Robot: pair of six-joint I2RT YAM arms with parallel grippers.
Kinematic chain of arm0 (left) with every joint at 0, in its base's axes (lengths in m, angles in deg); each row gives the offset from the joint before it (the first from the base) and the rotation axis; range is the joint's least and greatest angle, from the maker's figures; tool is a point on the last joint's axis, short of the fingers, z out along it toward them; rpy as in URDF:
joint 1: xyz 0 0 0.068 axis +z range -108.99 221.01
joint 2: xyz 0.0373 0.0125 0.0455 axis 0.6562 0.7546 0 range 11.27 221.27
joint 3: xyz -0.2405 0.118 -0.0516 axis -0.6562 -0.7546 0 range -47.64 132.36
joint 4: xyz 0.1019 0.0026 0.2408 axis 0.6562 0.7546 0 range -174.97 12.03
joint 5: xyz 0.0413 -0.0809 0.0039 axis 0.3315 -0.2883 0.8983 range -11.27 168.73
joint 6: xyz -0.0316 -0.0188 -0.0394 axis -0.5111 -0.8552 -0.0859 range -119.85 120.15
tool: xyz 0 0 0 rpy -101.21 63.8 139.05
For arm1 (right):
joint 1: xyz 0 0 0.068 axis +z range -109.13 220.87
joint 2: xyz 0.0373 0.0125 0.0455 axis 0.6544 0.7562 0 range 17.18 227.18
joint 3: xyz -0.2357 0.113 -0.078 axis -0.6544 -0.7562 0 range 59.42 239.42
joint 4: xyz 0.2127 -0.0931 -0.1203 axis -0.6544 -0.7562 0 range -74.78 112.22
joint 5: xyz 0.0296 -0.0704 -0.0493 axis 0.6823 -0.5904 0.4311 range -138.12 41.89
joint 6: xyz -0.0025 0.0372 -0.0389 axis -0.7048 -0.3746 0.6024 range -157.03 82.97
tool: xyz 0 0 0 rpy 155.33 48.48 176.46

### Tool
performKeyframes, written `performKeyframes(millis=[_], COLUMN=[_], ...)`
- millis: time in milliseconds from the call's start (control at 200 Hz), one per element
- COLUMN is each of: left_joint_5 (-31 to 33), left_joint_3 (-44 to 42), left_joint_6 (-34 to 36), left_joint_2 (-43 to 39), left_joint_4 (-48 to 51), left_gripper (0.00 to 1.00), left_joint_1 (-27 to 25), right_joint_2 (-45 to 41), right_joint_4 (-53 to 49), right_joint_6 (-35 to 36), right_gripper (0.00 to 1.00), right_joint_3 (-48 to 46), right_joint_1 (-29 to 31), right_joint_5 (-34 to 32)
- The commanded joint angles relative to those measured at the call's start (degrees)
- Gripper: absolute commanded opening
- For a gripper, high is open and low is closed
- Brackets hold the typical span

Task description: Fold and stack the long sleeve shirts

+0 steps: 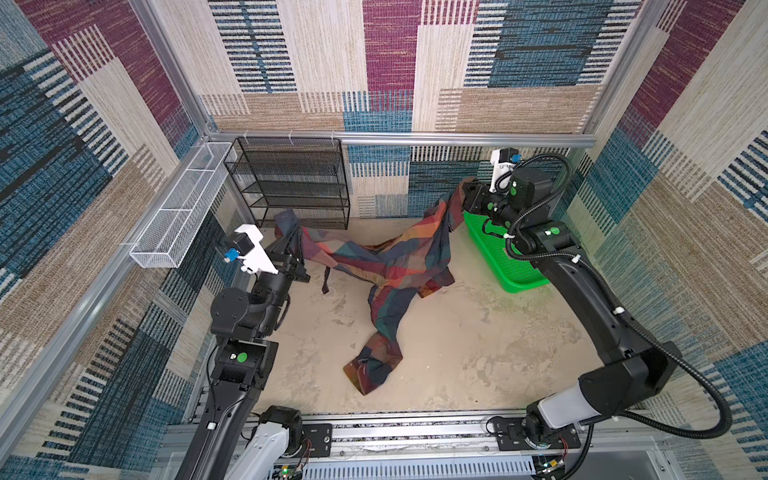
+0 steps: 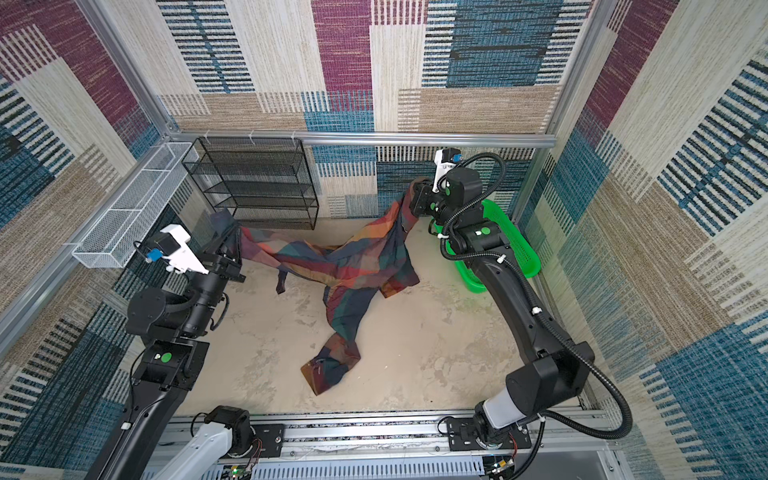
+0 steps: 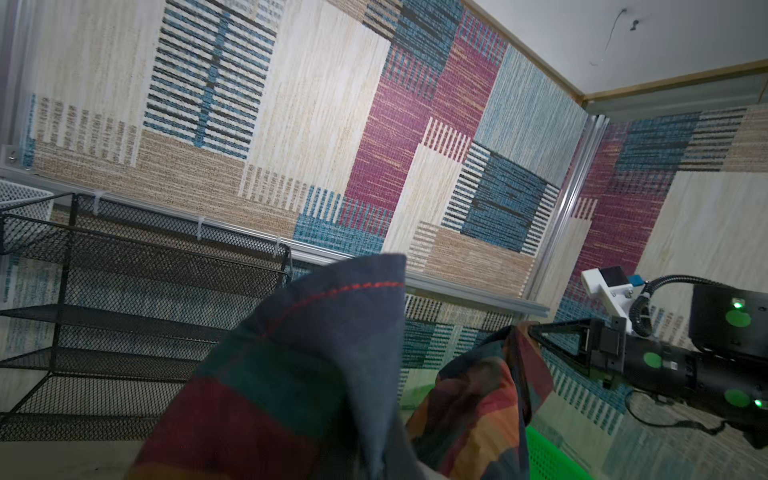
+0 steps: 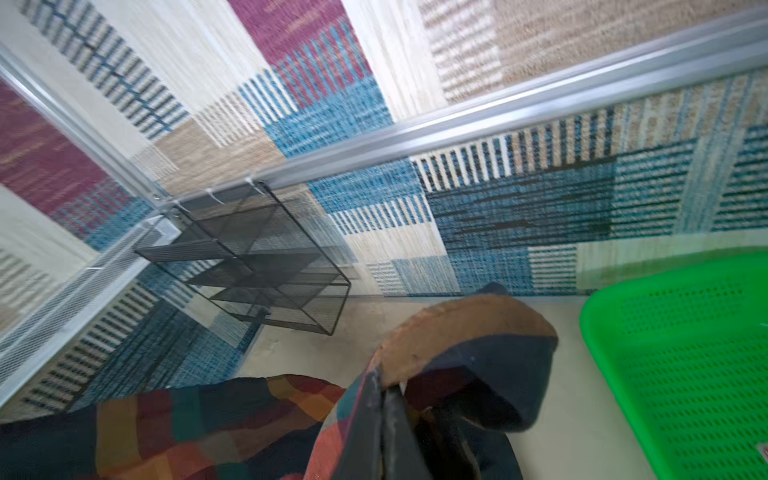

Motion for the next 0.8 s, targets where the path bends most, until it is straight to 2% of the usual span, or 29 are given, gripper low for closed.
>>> performKeyframes(millis=[0, 30, 45, 110, 200, 300, 350, 416, 506, 586, 666, 791], left_joint_5=[3.49, 4.48, 4.82, 5.48, 7.09, 9.14, 9.15, 10.3, 13.5, 14.9, 14.76, 15.71], left_joint_3=[-8.68, -10.96, -12.23, -16.56, -20.63, -21.62, -21.97, -22.74, -23.47, -22.23, -21.71, -22.79], left_joint_6=[-2.28, -3.48, -4.24, -6.35, -9.72, -12.86, -13.37, -14.29, -14.88, -14.34, -14.44, -15.8], left_joint_2=[-3.49, -4.22, -4.54, -5.41, -6.12, -6.31, -6.02, -6.54, -8.36, -8.66, -8.49, -8.6], left_joint_4=[-4.5, -5.03, -5.11, -6.19, -6.32, -3.38, -2.67, -1.6, -0.53, 2.3, 3.74, 4.02], left_gripper=[0.0, 0.0, 0.0, 0.0, 0.0, 0.0, 0.0, 0.0, 0.0, 0.0, 0.0, 0.0], left_joint_1=[0.09, 0.09, 0.09, 0.09, 0.09, 0.1, 0.01, 0.0, 0.0, 0.0, -0.02, 0.0], right_joint_2=[2.69, 2.89, 2.97, 3.29, 0.6, -5.0, -8.23, -12.23, -13.74, -14.82, -14.47, -8.68], right_joint_4=[-7.23, -6.99, -6.82, -7.53, -6.45, -6.29, -6.03, -5.17, -5.25, -1.63, -0.94, 1.96], right_joint_6=[-1.18, -1.52, -1.71, -2.42, -4.39, -6.75, -7.7, -9.44, -13.66, -19.15, -23.46, -26.96], right_gripper=[0.0, 0.05, 0.11, 0.27, 0.59, 0.74, 0.76, 0.76, 0.77, 0.77, 0.77, 0.76], right_joint_3=[-1.87, -3.39, -4.0, -6.48, -12.37, -20.16, -23.66, -28.66, -34.24, -41.32, -45.05, -46.77], right_joint_1=[-0.05, 0.0, -0.1, -0.16, -0.02, 0.7, 2.29, 7.34, 19.02, 27.85, 35.51, 45.06], right_joint_5=[-3.13, -3.14, -3.07, -2.62, -1.51, -2.25, -4.09, -4.79, -7.26, -6.03, -10.59, -10.71])
